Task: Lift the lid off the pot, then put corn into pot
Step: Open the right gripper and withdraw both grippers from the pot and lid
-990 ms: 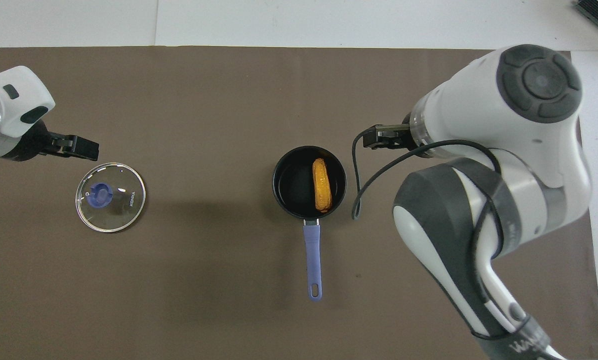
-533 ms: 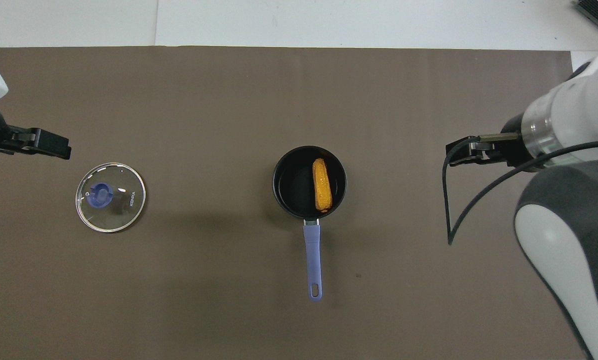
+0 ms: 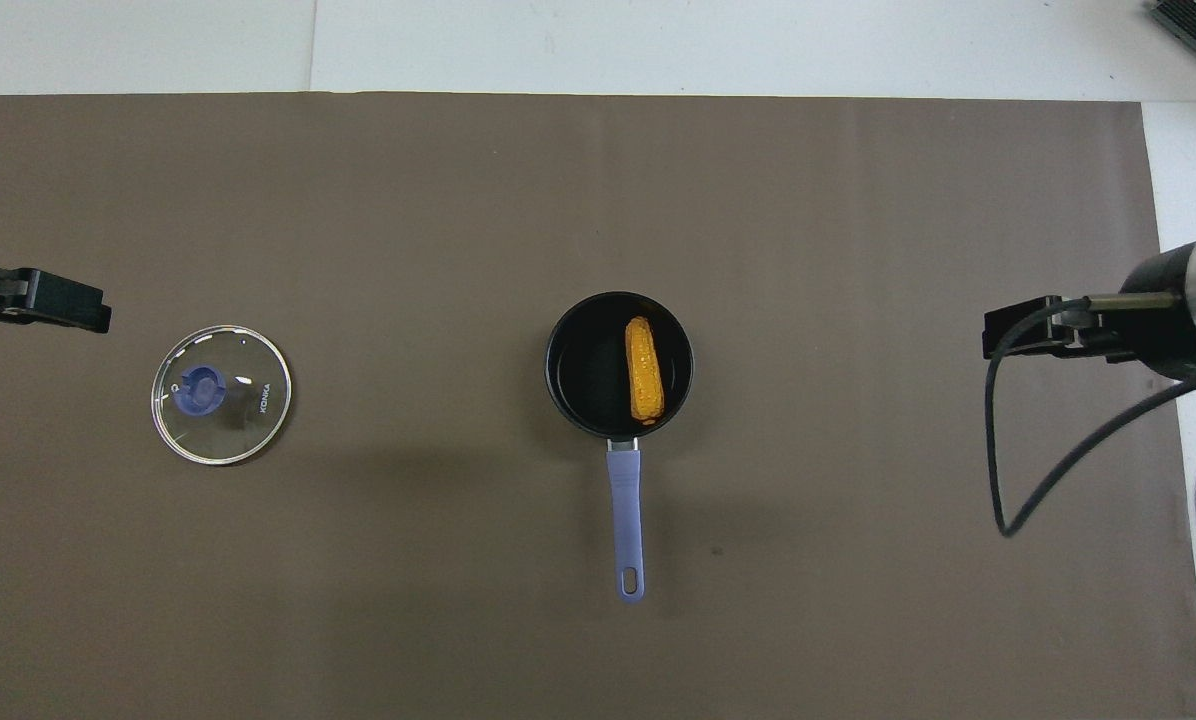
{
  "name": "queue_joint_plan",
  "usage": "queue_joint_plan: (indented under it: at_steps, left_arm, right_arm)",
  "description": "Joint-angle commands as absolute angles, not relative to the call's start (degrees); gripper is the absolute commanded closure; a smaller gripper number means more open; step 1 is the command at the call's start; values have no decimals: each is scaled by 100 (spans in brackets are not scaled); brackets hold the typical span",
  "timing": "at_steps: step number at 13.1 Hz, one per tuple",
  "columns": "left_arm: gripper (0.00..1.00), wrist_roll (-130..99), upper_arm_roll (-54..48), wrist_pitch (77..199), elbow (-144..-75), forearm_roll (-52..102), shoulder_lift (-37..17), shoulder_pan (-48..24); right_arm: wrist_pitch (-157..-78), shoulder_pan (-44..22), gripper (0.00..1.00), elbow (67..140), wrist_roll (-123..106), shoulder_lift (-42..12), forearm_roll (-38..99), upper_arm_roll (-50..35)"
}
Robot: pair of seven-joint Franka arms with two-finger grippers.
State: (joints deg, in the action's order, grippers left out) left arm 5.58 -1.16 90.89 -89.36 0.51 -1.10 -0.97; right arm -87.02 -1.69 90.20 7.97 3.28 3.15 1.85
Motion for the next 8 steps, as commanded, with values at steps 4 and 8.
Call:
queue_joint_plan:
  at_steps: [4,8]
  left_arm:
    - [0,598,-114,8991,-9009,141,0,-53]
    - [0,580,-114,8947,-9009,141,9,-44]
  right_arm:
    - [-8728,-473,0,9079,773,387,-139,70]
    - [-8657,-554,0,9044,949,422,-79,79]
